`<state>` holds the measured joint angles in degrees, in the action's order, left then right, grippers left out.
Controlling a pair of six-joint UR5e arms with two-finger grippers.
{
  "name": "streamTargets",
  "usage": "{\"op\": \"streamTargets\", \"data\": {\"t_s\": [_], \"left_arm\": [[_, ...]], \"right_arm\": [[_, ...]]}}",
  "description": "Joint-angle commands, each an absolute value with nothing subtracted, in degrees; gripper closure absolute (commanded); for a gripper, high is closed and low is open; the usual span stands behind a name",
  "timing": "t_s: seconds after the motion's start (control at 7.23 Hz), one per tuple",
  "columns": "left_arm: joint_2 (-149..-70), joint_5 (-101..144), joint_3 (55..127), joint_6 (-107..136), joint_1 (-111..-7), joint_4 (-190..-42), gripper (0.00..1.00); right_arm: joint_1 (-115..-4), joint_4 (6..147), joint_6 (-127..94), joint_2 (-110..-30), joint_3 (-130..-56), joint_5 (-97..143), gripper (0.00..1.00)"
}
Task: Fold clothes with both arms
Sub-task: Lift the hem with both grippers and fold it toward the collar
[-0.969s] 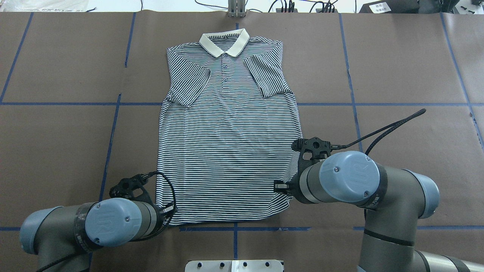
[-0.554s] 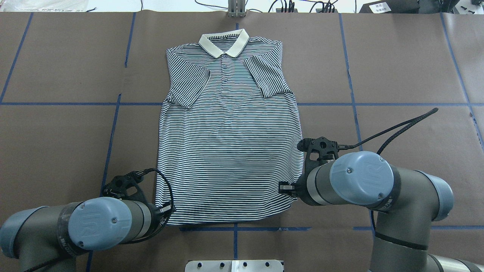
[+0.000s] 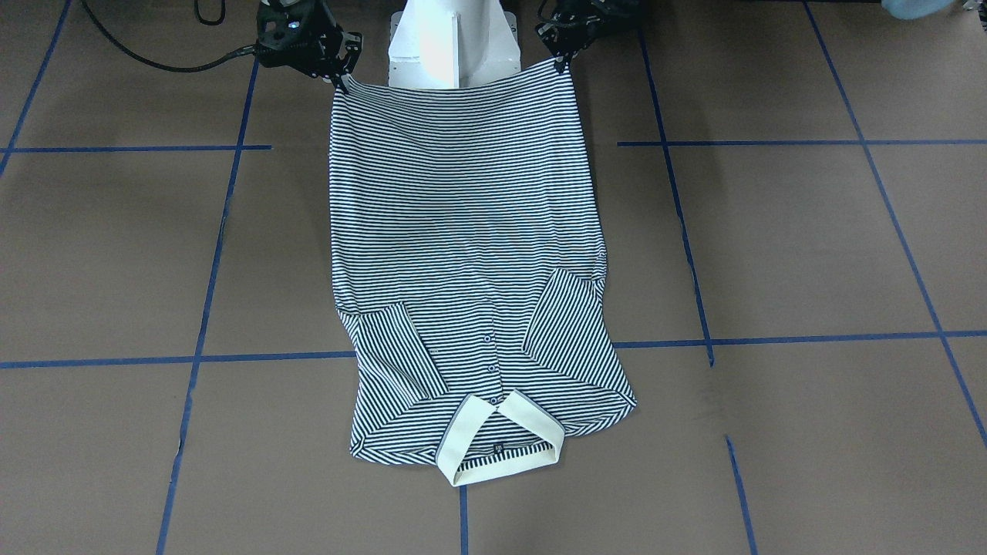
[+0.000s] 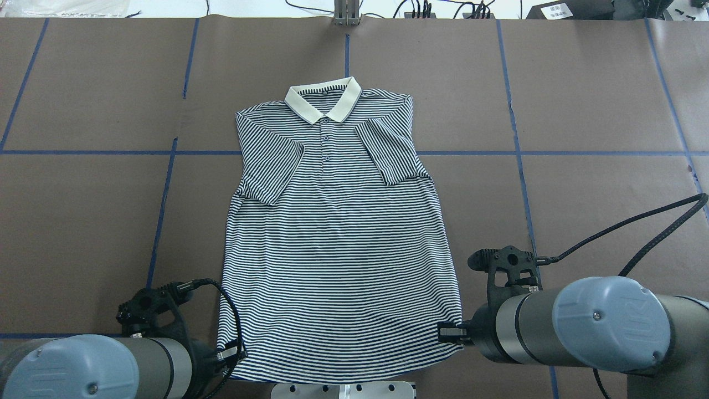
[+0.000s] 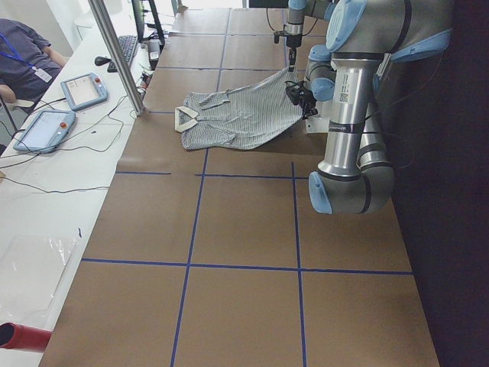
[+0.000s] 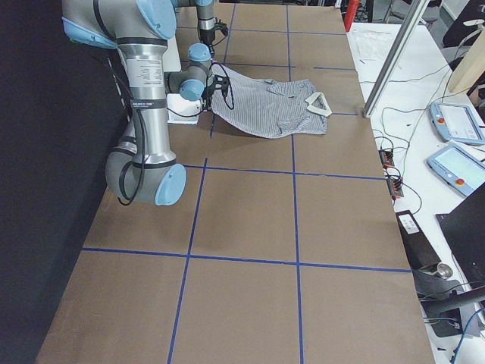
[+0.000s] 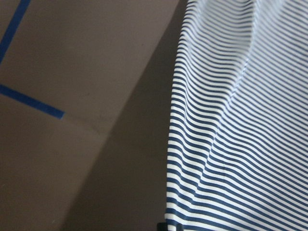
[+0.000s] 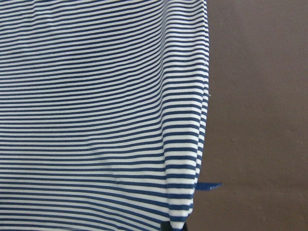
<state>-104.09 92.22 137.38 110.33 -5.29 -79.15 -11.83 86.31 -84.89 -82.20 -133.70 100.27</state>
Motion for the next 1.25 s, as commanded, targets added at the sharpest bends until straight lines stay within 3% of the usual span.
{"op": "streamTargets", "data": {"t_s": [0.0, 0.42, 0.83, 1.11], "left_arm": [[-104.41, 92.29, 138.43, 110.13, -6.75, -77.26, 1.00], [-107.47, 92.37, 134.15, 92.43, -19.81, -77.52, 1.00], [-112.85, 92.37, 122.21, 86.57, -29.41, -83.10, 1.00], [-113.03, 92.46, 114.73, 82.82, -33.73, -91.81, 1.00]], "right_arm": [[-12.64, 86.22, -84.47, -82.09, -133.86, 100.02, 1.00], [-25.88, 85.96, -72.65, -70.52, -123.52, 99.14, 1.00], [-36.26, 85.43, -54.55, -65.23, -113.07, 99.05, 1.00], [-38.84, 74.43, -52.65, -60.48, -99.30, 99.05, 1.00]]}}
